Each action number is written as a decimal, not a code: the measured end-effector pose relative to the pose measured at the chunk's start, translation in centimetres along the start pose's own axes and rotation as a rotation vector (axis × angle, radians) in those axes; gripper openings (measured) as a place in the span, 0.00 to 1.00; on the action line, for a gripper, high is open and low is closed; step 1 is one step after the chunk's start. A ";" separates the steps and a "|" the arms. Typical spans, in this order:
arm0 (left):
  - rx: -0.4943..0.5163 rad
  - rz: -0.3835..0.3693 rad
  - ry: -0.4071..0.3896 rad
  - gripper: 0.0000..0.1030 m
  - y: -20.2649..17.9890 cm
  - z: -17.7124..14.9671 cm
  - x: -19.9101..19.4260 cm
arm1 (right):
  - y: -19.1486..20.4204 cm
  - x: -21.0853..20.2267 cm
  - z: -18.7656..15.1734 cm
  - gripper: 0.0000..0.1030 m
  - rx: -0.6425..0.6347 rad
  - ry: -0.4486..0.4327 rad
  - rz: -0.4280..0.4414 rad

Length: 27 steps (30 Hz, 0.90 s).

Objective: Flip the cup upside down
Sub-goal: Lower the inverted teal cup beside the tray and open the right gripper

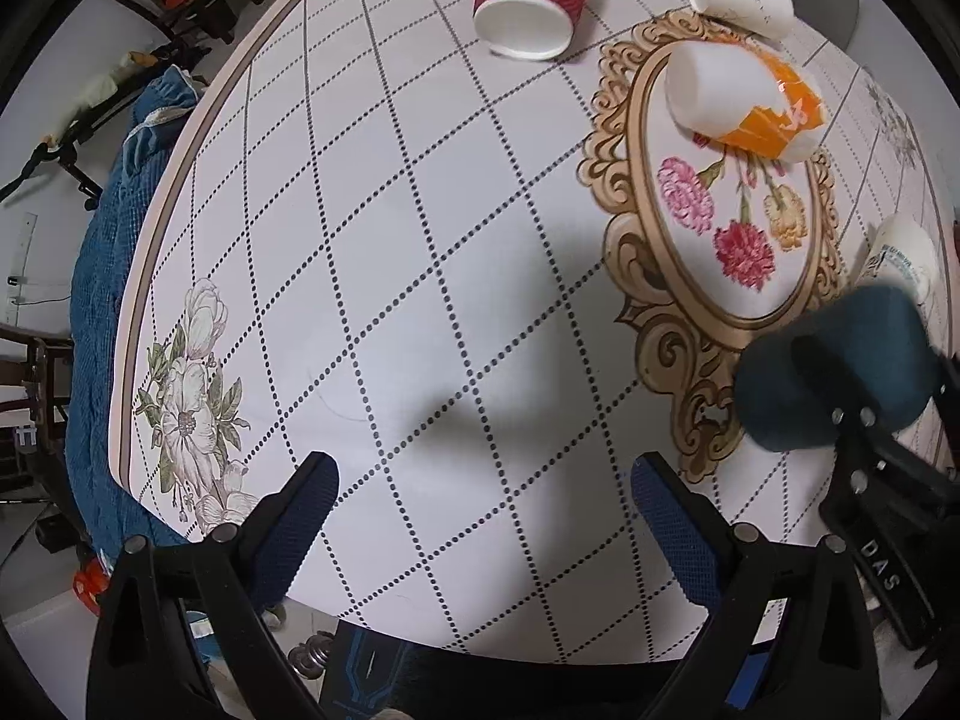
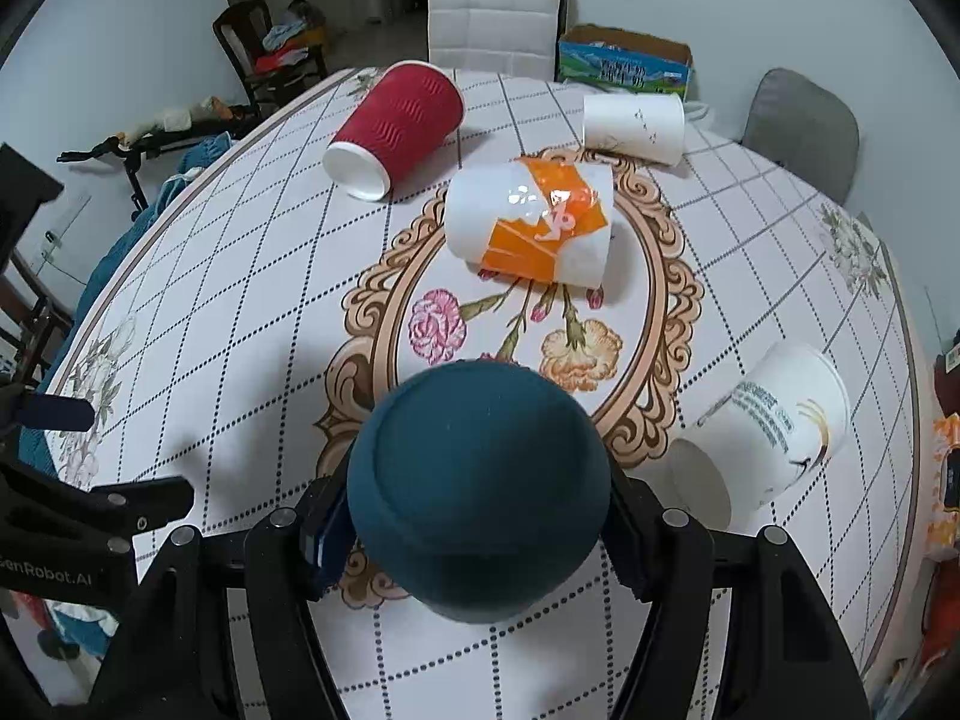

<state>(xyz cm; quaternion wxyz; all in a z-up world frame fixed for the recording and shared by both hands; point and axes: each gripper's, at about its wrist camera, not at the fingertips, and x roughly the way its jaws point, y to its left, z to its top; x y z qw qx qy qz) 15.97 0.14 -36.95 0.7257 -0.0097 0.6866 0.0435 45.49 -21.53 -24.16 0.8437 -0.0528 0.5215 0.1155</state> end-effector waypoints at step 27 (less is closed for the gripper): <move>0.080 -0.042 -0.287 0.97 -2.6 -5.6 -14.3 | -4.1 -18.9 -4.6 0.95 0.210 -0.058 -0.206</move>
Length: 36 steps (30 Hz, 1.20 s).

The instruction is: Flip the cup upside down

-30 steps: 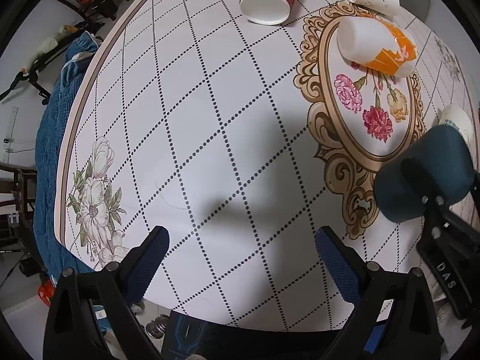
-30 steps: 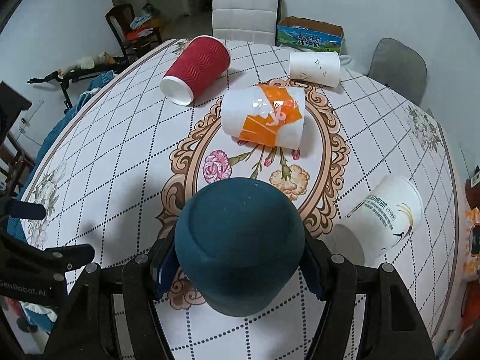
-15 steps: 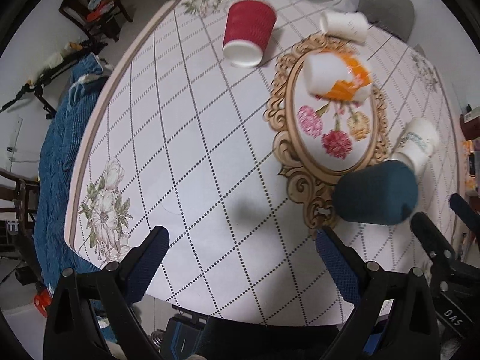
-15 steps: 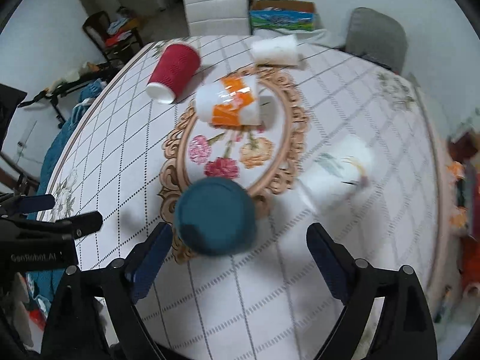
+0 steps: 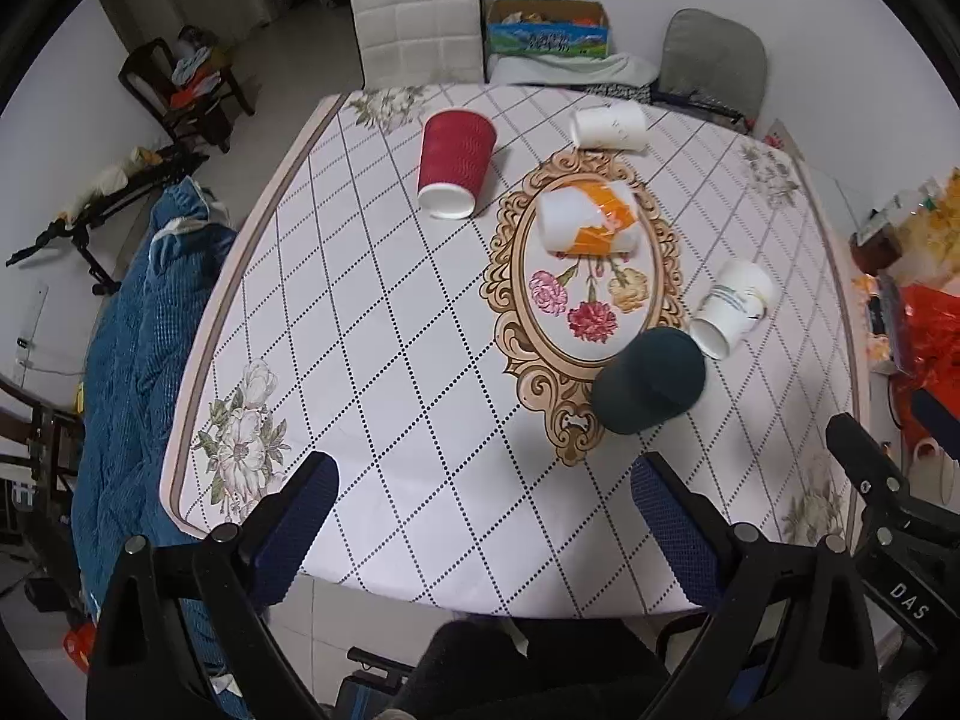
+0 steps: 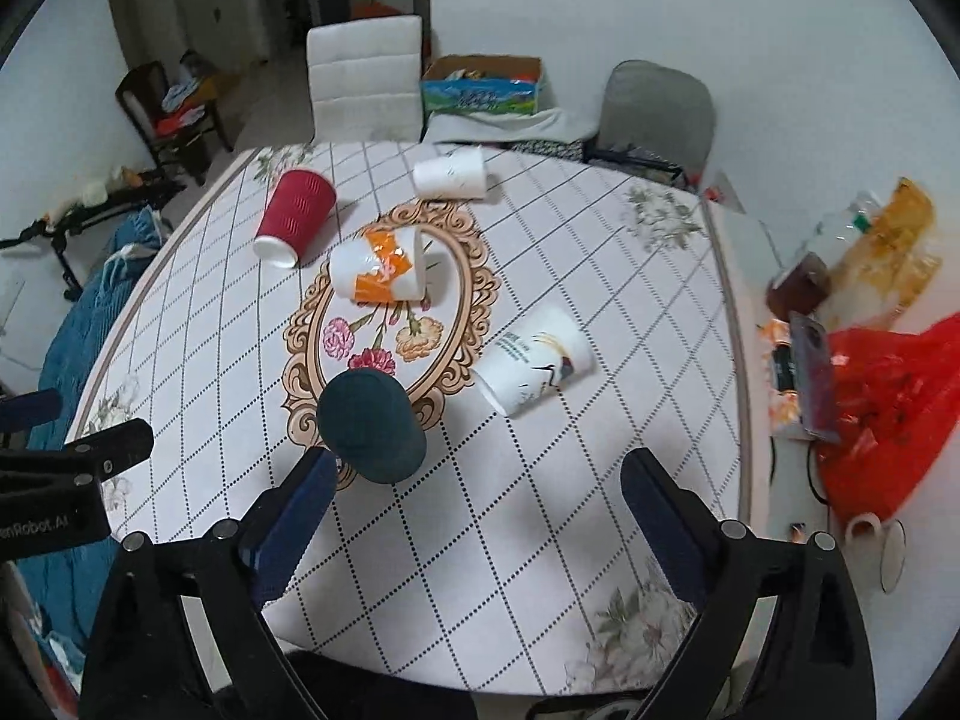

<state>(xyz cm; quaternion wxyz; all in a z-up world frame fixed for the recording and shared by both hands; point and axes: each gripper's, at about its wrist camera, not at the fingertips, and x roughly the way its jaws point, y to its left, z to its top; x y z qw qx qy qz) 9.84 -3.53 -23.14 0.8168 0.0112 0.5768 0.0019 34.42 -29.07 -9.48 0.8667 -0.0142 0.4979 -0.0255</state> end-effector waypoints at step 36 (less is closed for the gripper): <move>0.091 -0.062 -0.361 0.97 3.7 -13.8 -23.4 | 2.9 -33.4 -13.7 0.99 0.117 -0.308 -0.072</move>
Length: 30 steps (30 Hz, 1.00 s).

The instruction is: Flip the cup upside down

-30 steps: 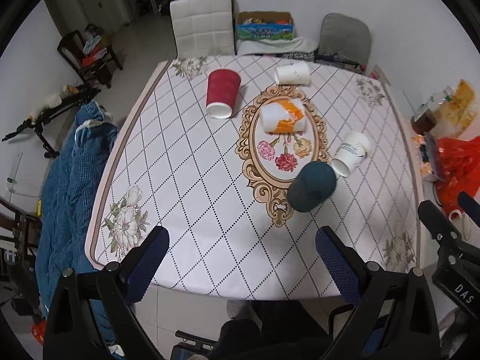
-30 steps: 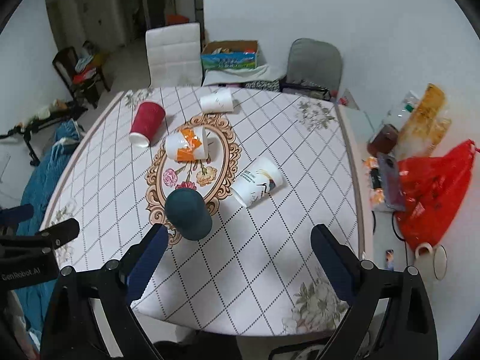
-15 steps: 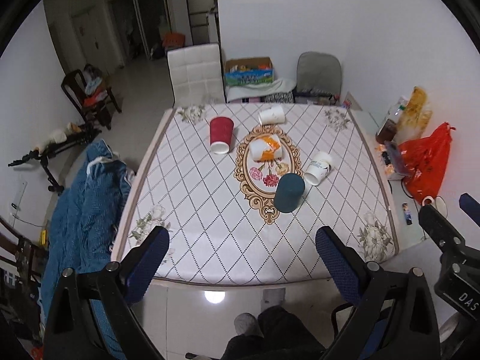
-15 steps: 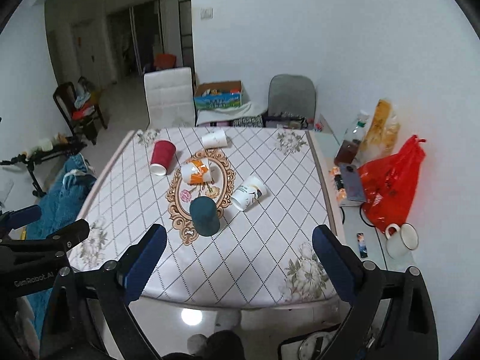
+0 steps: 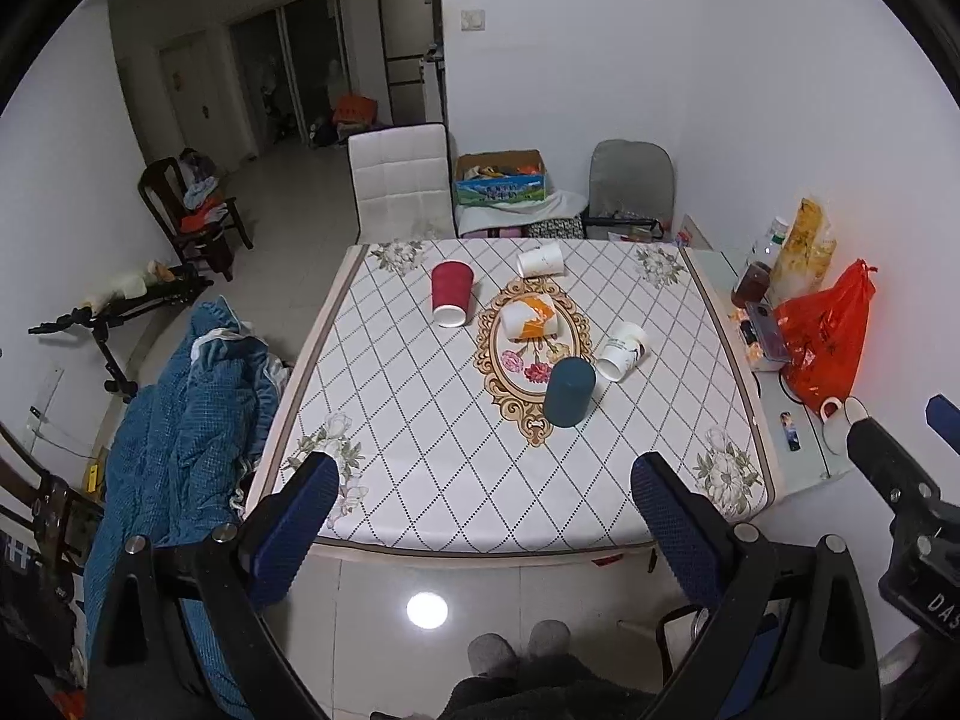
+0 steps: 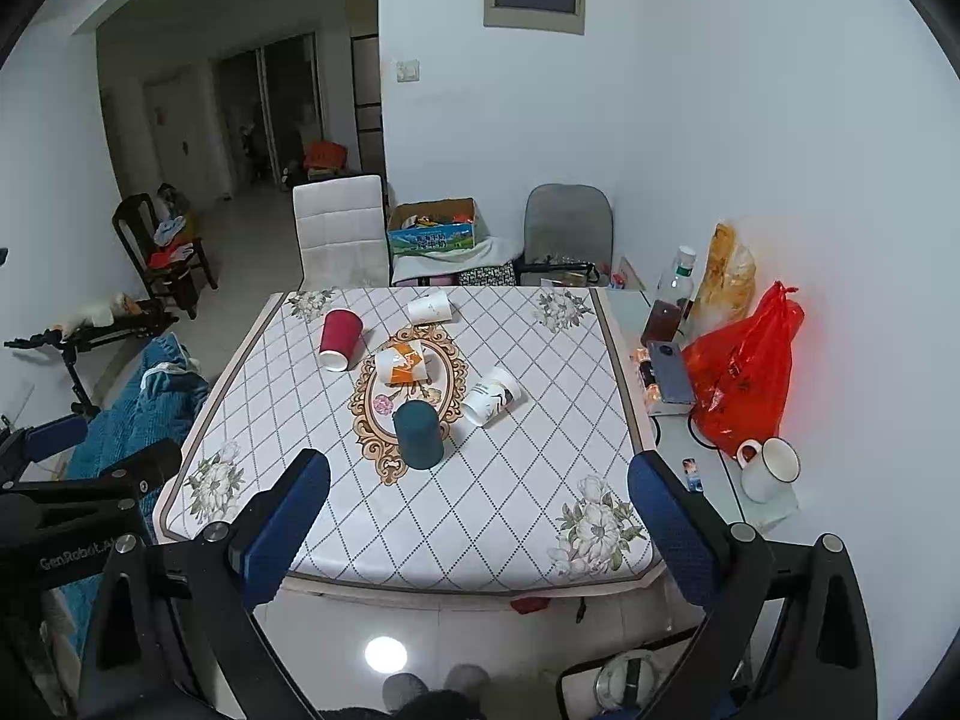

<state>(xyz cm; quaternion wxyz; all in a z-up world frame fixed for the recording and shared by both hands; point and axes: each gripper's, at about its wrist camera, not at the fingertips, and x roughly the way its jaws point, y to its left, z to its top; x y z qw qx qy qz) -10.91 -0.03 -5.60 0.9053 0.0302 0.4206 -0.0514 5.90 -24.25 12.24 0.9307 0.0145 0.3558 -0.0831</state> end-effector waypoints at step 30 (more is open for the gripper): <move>-0.095 0.061 -0.050 0.98 -1.3 -0.7 -2.3 | -1.5 1.6 1.9 0.99 -0.037 0.000 0.049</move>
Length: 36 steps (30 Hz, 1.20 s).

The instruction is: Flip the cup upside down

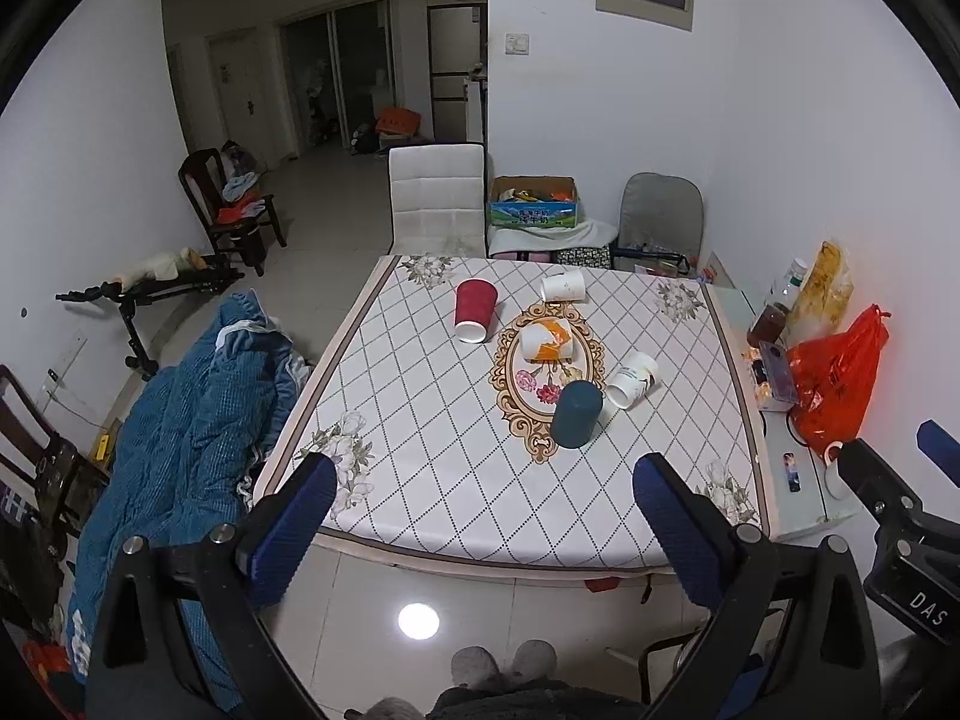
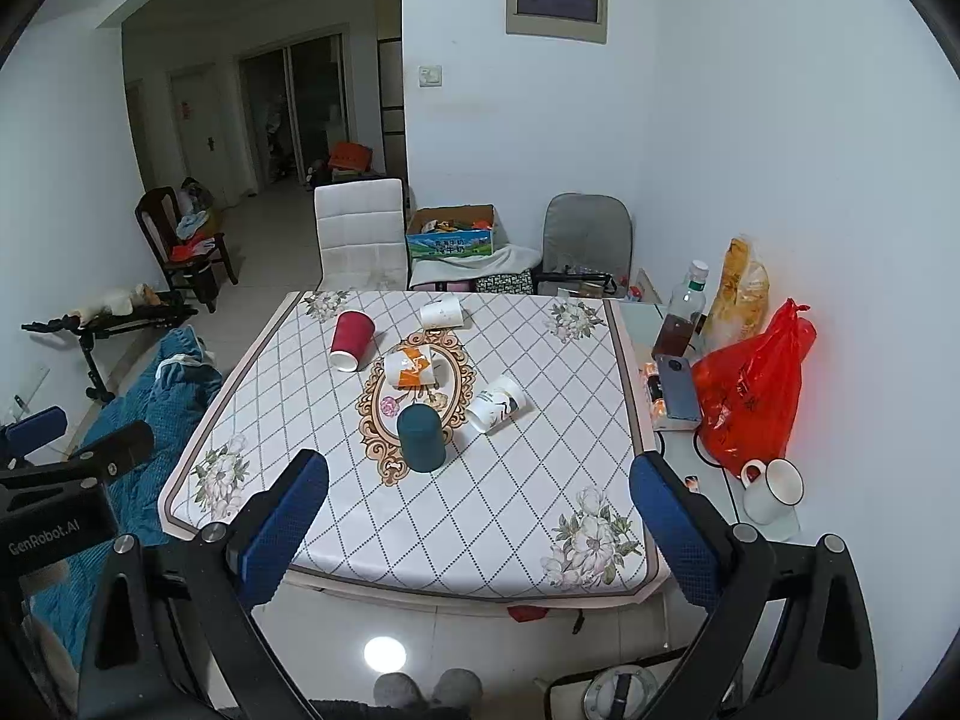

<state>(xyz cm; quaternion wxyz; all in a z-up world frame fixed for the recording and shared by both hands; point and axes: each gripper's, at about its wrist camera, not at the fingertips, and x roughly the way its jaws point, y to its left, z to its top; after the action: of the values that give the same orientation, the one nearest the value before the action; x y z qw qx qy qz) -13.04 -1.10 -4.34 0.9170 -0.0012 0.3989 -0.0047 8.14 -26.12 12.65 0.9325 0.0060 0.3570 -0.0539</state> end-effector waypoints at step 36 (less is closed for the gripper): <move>0.016 -0.006 0.030 0.98 -0.7 -1.4 -0.5 | -0.4 -0.1 -2.4 1.00 -0.021 0.024 0.037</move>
<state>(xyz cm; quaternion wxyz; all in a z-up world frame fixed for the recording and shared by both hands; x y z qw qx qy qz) -14.46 -1.80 -4.92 0.9109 0.0048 0.4125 -0.0107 6.40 -26.39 10.91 0.9290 0.0037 0.3686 -0.0328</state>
